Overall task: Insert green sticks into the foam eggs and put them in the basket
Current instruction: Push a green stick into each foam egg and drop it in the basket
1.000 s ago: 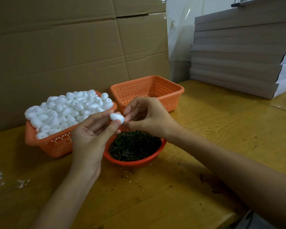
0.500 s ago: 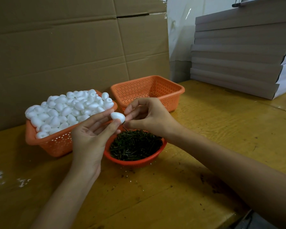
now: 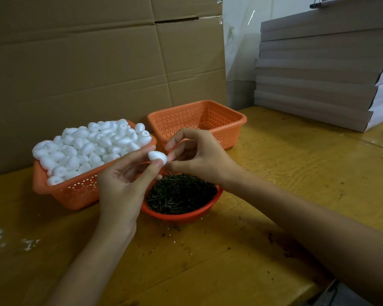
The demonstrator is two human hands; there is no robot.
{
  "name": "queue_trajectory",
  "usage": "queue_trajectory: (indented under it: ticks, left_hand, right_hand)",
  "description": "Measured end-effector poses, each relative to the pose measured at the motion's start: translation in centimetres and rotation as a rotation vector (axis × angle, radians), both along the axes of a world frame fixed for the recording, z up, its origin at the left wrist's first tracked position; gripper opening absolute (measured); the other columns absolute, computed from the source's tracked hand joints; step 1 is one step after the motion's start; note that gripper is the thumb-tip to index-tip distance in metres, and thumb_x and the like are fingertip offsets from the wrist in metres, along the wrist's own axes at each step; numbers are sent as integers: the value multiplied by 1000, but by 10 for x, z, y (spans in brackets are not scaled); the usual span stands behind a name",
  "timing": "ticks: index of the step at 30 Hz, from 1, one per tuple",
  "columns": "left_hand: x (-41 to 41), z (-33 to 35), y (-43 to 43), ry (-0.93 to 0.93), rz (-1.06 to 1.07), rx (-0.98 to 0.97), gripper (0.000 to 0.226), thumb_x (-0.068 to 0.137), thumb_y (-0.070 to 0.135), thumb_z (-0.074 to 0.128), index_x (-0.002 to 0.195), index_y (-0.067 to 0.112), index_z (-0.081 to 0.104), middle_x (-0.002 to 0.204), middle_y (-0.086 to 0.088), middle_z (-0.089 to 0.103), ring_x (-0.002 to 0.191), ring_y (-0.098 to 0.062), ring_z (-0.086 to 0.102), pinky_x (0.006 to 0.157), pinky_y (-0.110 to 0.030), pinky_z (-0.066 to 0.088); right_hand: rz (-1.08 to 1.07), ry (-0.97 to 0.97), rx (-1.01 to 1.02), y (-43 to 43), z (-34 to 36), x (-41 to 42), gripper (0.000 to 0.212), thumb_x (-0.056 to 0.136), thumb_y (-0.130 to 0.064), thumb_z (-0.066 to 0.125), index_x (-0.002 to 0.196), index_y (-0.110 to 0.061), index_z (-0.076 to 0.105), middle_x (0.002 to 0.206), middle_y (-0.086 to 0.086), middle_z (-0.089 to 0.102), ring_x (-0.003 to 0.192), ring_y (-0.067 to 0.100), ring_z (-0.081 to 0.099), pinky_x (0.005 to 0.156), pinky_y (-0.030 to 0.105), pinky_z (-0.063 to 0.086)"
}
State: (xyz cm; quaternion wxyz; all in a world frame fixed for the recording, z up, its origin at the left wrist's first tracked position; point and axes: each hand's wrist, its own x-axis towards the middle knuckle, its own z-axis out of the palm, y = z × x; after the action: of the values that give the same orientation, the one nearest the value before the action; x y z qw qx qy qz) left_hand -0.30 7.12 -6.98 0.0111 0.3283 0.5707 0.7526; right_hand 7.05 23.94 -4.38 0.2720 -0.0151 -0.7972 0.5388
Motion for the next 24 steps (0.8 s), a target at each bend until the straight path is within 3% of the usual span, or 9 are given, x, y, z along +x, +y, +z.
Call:
queue_trajectory:
  ticks: [8,16,24]
  left_hand:
    - [-5,-1,0,-43,-30,9,31,90,-3,75,117,11,77,115,-8,80,104,-28,78,74,-25,63]
    - [-2,0,-1,-61,-14,32,32,84,15,79,115,10,77,110,-7,81,100,-23,79,75,-26,64]
    - [-7,-2,-1,-96,-17,20,23,92,1,76,112,12,77,109,-9,81,98,-26,79,76,-26,63]
  right_hand:
    - [10,17,-29,0,0,0,28,82,8,82,106,4,67,92,19,77,87,35,76,88,49,63]
    - [9,31,-46,-1,2,1,29,85,10,79,109,6,65,93,20,77,89,42,74,88,53,61]
    - [30,42,-50,-1,3,1,36,81,13,81,112,6,64,97,25,75,91,44,72,88,54,61]
